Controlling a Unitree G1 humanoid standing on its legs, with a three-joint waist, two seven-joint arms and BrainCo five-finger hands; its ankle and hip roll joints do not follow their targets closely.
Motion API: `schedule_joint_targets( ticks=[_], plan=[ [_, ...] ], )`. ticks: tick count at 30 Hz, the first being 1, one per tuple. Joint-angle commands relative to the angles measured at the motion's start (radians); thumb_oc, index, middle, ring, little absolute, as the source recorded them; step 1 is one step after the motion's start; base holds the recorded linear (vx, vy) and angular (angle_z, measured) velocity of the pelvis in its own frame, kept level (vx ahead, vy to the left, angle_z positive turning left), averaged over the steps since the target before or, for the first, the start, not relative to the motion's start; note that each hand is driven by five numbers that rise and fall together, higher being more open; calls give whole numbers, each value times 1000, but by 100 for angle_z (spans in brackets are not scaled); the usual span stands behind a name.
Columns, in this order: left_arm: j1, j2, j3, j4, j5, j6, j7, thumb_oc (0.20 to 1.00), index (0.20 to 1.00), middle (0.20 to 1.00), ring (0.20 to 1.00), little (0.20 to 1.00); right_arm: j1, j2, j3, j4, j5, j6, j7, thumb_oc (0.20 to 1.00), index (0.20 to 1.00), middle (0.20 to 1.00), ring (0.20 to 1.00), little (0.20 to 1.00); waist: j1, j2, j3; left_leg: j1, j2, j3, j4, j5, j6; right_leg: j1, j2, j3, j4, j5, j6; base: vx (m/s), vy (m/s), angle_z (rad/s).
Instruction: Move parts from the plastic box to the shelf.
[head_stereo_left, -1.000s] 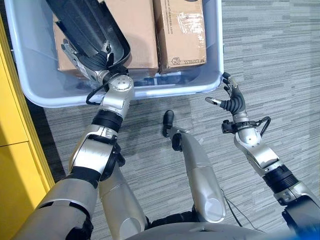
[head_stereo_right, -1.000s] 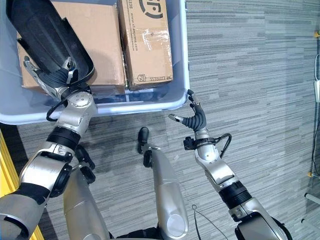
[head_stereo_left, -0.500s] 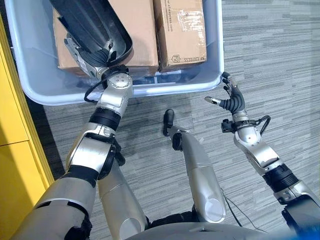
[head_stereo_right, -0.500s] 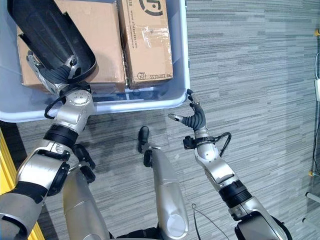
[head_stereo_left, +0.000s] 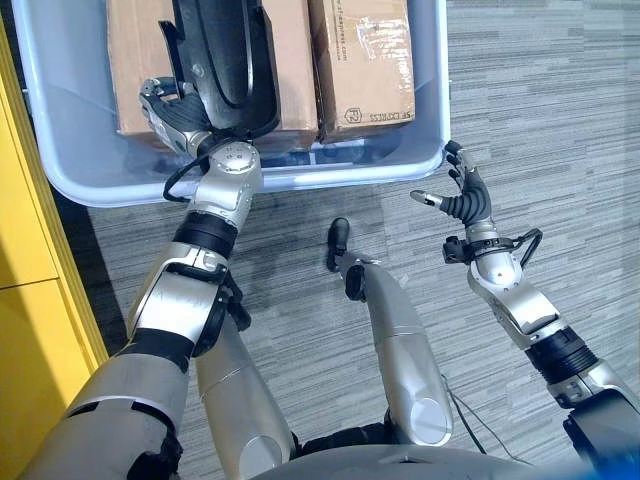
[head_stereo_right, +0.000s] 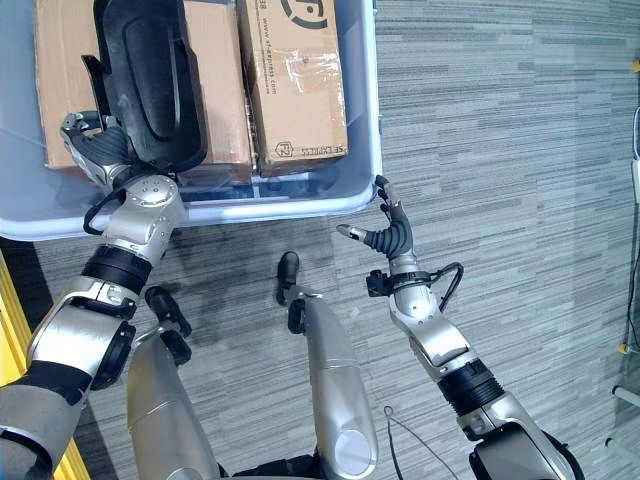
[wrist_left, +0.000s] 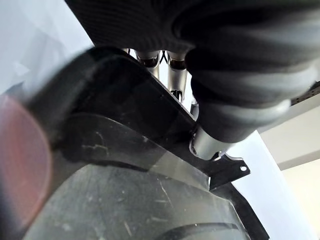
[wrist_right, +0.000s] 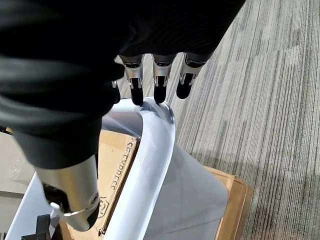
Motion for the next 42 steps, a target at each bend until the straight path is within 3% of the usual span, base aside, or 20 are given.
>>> schedule_joint_targets(
  ticks=[1,13,16,18,25,30,33,34,40,42],
  plan=[
    [53,-80,-19,41,-141,22,-54,200,200,200,200,200,-32,32,-38,-70,11,-36,-23,1000,1000,1000,1000,1000,-7,-105,8,-102,-3,-18,117,-28,-7,10,-30,-5,4,11,105,1,-46,0],
    [33,-79,-32,33,-38,10,-65,200,200,200,200,200,-23,43,-23,-64,34,-54,-11,1000,1000,1000,1000,1000,-11,-109,8,-67,2,-2,95,-22,-9,44,-28,-10,-14,15,107,0,-15,0],
    [57,-76,-35,3,42,-67,-42,200,200,200,200,200,-10,43,-22,-70,31,-66,-1,1000,1000,1000,1000,1000,-9,-98,8,-35,1,13,74,-16,-9,68,-27,-8,-21,9,104,-7,19,1],
    [92,-53,-18,-60,156,-164,0,200,200,200,200,200,19,40,-35,-74,26,-80,37,1000,1000,1000,1000,1000,-3,-72,8,34,1,40,30,-1,-15,122,-29,0,-50,3,103,-34,77,-2],
    [158,-12,72,-151,236,-318,49,200,200,200,200,200,72,28,-47,-73,-10,-104,71,1000,1000,1000,1000,1000,7,-21,8,194,-2,90,-53,22,-24,248,-22,20,-110,-9,96,-19,75,-5],
    [157,34,122,-218,291,-337,83,200,200,200,200,200,86,6,-50,-72,-39,-114,79,1000,1000,1000,1000,1000,9,24,8,315,-2,121,-112,57,-35,345,-22,39,-151,-18,88,-2,92,-4],
    [105,114,163,-281,272,-352,80,200,200,200,200,200,96,-16,-46,-66,-42,-117,86,1000,1000,1000,1000,1000,5,84,8,469,-9,139,-175,97,-41,482,-39,48,-209,-23,84,60,156,-2],
    [105,117,164,-284,271,-353,78,200,200,200,200,200,98,-17,-46,-66,-43,-116,89,1000,1000,1000,1000,1000,5,86,8,476,-9,140,-179,99,-41,489,-39,48,-214,-22,84,43,95,0],
    [172,140,173,-373,134,-332,-23,200,200,200,200,200,154,-19,-45,-81,-53,-106,158,1000,1000,1000,1000,1000,11,152,-46,576,-30,140,-285,145,-43,597,-68,36,-303,-9,96,43,114,5],
    [244,128,169,-415,79,-342,-100,200,200,200,200,200,179,-6,-40,-88,-62,-114,182,1000,1000,1000,1000,1000,23,168,-68,604,-33,135,-338,162,-46,633,-83,23,-330,-4,103,2,109,4]
  ],
)
